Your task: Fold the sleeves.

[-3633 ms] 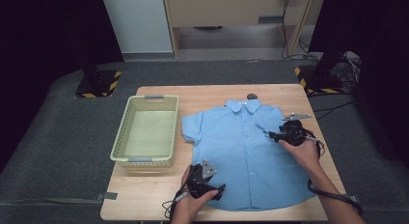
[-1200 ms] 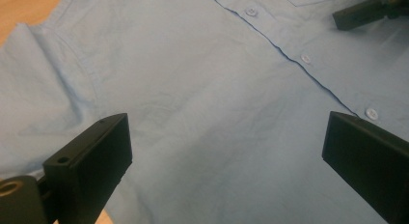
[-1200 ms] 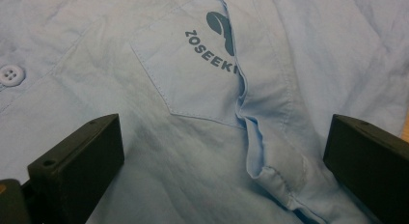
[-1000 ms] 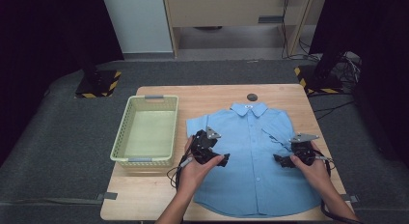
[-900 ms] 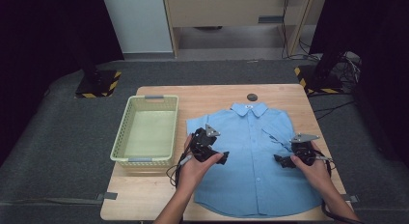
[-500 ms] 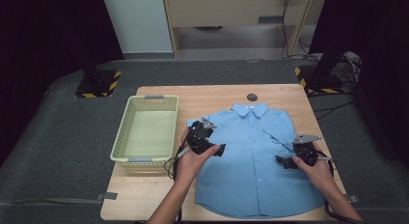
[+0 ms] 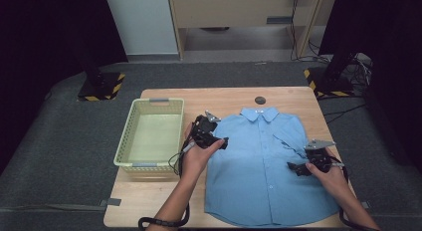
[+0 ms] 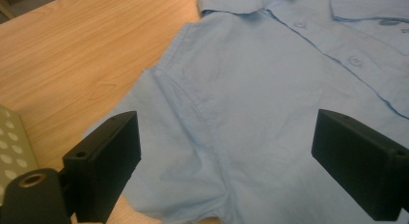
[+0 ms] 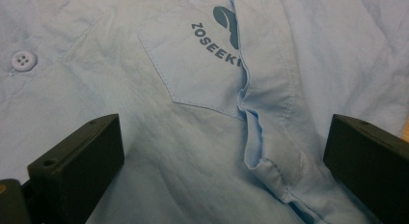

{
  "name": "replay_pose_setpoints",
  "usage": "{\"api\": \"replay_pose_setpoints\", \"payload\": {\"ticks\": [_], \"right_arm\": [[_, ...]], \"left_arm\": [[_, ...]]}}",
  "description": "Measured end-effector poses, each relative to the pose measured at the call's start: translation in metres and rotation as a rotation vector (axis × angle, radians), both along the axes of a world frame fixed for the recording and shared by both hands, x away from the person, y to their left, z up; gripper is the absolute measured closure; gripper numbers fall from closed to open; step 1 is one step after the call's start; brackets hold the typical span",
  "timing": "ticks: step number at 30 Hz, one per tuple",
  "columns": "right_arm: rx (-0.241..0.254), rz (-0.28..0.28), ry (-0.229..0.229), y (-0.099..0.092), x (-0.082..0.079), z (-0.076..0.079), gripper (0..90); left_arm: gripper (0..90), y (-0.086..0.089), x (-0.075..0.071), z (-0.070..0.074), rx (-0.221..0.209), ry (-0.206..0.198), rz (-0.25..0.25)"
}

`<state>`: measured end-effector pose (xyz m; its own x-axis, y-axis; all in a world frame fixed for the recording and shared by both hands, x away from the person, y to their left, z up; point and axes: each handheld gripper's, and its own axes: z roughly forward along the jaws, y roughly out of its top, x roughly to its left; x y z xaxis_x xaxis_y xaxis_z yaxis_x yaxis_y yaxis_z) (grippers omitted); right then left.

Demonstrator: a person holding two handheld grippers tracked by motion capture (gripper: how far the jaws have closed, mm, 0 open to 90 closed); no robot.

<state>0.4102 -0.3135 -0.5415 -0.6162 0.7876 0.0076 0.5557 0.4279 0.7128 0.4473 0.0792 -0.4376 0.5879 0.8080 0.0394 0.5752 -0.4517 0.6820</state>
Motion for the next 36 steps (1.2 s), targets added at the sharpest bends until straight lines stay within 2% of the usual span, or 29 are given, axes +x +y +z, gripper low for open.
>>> {"api": "replay_pose_setpoints", "payload": {"ticks": [8,11,16,27,31,36], "right_arm": [[0.0,-0.004,-0.001,-0.005,-0.002,0.0,0.9],[0.0,-0.008,0.0,-0.007,-0.003,0.0,0.9],[0.0,-0.01,-0.001,-0.008,-0.004,0.0,0.9],[0.0,-0.013,0.0,-0.012,-0.007,0.0,0.9],[0.0,-0.013,-0.002,-0.012,-0.007,0.0,0.9],[-0.001,-0.012,0.0,-0.013,-0.008,0.0,0.9]], "left_arm": [[17.8,0.006,0.018,-0.013,0.019,-0.002,0.073],[22.4,0.007,0.021,-0.018,0.026,-0.017,0.106],[26.6,0.004,0.025,-0.026,0.05,-0.038,0.128],[31.9,0.003,0.04,-0.044,0.058,-0.047,0.198],[33.1,0.003,0.044,-0.049,0.064,-0.047,0.21],[33.5,0.007,0.051,-0.057,0.075,-0.06,0.263]]}}
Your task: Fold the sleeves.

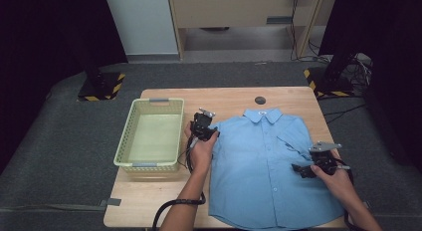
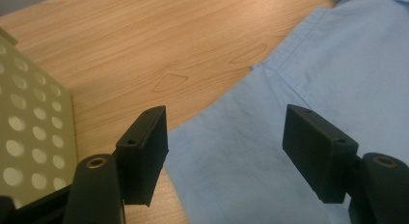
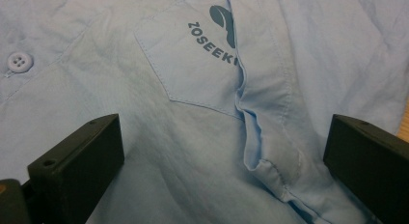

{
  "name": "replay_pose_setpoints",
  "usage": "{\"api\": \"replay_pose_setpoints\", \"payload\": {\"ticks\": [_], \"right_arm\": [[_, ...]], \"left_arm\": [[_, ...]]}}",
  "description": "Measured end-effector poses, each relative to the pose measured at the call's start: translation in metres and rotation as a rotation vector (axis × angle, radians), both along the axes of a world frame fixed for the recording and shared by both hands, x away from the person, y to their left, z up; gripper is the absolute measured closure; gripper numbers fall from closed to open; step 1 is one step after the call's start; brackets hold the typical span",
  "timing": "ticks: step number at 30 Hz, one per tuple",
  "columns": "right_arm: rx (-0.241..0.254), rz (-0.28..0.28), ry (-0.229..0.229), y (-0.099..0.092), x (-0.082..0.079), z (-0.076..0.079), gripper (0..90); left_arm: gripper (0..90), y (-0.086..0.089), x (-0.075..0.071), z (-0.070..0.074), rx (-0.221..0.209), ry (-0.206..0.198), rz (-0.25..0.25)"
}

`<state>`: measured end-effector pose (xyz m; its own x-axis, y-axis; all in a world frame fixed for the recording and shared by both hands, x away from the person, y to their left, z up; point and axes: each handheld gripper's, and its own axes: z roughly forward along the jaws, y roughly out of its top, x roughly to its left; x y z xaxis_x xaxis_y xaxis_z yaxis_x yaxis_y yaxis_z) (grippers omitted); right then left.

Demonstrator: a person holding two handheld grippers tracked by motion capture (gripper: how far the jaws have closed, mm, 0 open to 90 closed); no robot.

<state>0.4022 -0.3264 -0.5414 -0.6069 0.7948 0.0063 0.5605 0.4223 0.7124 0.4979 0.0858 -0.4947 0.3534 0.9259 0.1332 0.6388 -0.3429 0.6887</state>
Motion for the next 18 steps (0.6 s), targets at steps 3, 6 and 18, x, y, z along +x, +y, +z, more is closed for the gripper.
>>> {"api": "replay_pose_setpoints", "payload": {"ticks": [3,6,18], "right_arm": [[0.001,0.0,-0.002,-0.001,0.0,0.0,0.9],[0.001,0.0,-0.002,-0.001,-0.001,0.0,0.9],[0.001,0.0,-0.001,-0.002,-0.002,0.0,0.9]], "left_arm": [[35.1,0.002,0.002,-0.005,-0.006,0.005,0.011],[34.9,0.002,0.003,-0.01,-0.014,0.017,0.017],[26.8,0.012,0.006,-0.02,-0.035,0.034,0.066]]}}
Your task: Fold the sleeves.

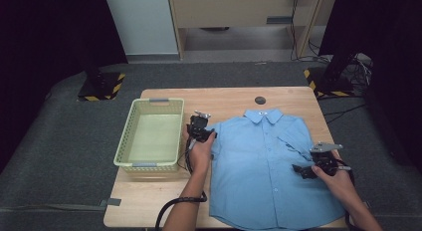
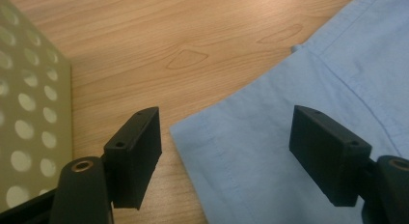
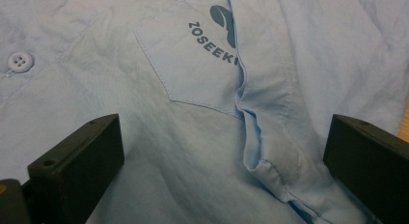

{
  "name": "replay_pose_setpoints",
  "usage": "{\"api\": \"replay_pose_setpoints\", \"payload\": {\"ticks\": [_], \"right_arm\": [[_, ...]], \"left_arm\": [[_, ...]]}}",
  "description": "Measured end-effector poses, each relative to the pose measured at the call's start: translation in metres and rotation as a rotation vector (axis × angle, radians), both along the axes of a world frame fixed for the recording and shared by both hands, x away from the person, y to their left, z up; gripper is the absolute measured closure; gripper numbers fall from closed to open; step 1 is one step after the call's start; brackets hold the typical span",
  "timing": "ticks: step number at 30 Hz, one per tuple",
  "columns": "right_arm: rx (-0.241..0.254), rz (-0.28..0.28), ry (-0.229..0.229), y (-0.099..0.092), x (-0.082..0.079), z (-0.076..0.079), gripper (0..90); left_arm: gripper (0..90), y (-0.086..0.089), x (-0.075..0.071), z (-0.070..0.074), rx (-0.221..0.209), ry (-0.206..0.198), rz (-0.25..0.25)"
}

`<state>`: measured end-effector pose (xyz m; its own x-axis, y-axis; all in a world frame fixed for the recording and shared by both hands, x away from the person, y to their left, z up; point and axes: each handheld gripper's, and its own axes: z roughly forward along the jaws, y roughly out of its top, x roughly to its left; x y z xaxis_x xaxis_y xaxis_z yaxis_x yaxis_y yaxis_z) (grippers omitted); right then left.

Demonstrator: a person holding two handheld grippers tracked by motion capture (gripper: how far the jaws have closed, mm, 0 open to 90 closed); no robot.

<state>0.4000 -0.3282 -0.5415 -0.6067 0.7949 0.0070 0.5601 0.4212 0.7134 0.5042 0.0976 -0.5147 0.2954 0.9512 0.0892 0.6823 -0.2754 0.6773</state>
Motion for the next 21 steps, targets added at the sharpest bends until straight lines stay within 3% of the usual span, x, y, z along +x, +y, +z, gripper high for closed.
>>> {"api": "replay_pose_setpoints", "payload": {"ticks": [11,21], "right_arm": [[0.0,0.0,0.0,0.0,0.0,0.0,0.9],[-0.001,-0.001,-0.001,0.0,0.0,0.0,0.9]], "left_arm": [[23.3,0.006,0.002,-0.011,-0.014,0.03,0.017],[19.7,0.009,0.001,-0.016,-0.081,0.03,0.035]]}}
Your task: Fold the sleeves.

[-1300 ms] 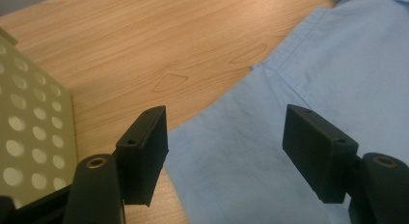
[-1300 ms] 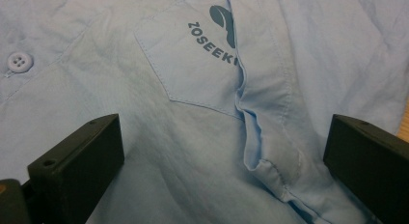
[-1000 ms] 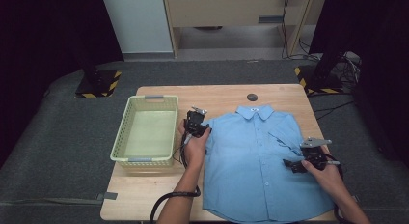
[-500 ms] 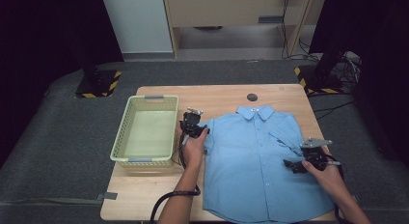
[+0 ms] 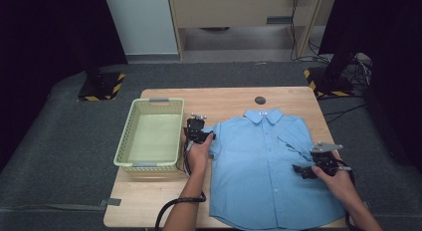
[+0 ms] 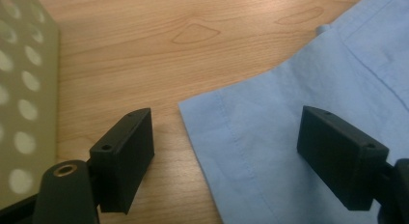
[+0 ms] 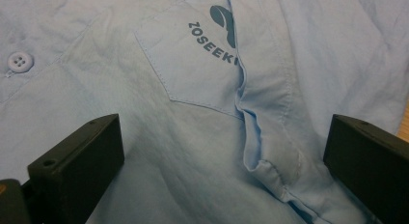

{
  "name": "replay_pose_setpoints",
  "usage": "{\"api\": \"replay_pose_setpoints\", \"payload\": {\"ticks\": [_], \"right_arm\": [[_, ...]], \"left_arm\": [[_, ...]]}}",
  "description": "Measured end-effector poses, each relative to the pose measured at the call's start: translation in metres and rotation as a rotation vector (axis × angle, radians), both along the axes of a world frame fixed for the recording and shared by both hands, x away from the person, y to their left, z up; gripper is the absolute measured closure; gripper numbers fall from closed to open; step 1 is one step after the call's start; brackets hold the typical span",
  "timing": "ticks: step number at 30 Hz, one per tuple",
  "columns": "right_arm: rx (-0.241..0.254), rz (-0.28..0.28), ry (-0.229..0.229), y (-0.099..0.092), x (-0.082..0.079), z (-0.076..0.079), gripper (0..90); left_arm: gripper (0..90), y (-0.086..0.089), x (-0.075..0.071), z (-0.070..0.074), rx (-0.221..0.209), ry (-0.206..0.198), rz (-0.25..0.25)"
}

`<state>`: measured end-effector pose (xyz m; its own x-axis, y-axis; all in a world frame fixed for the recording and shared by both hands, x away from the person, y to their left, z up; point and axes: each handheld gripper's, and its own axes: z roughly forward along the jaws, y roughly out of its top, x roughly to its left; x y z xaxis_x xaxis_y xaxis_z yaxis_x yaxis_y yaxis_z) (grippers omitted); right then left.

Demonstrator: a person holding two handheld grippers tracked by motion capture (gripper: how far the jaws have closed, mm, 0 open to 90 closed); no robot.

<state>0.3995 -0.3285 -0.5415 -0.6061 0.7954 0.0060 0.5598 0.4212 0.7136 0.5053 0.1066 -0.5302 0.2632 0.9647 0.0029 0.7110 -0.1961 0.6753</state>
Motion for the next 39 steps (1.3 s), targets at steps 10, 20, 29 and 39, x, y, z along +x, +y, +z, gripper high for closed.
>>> {"api": "replay_pose_setpoints", "payload": {"ticks": [10,20,29,39], "right_arm": [[0.0,0.0,-0.001,0.0,0.0,0.0,0.9],[0.0,0.0,-0.001,0.0,0.0,0.0,0.9],[0.0,0.0,-0.001,0.0,-0.001,0.0,0.9],[0.0,0.0,0.0,0.0,-0.001,0.0,0.9]], "left_arm": [[44.9,-0.006,-0.008,0.0,-0.015,-0.053,-0.013],[85.6,-0.018,-0.014,0.004,0.003,-0.065,-0.071],[87.8,-0.016,-0.016,0.021,-0.049,-0.081,-0.077],[88.2,-0.034,-0.018,0.043,-0.116,-0.088,-0.144]]}}
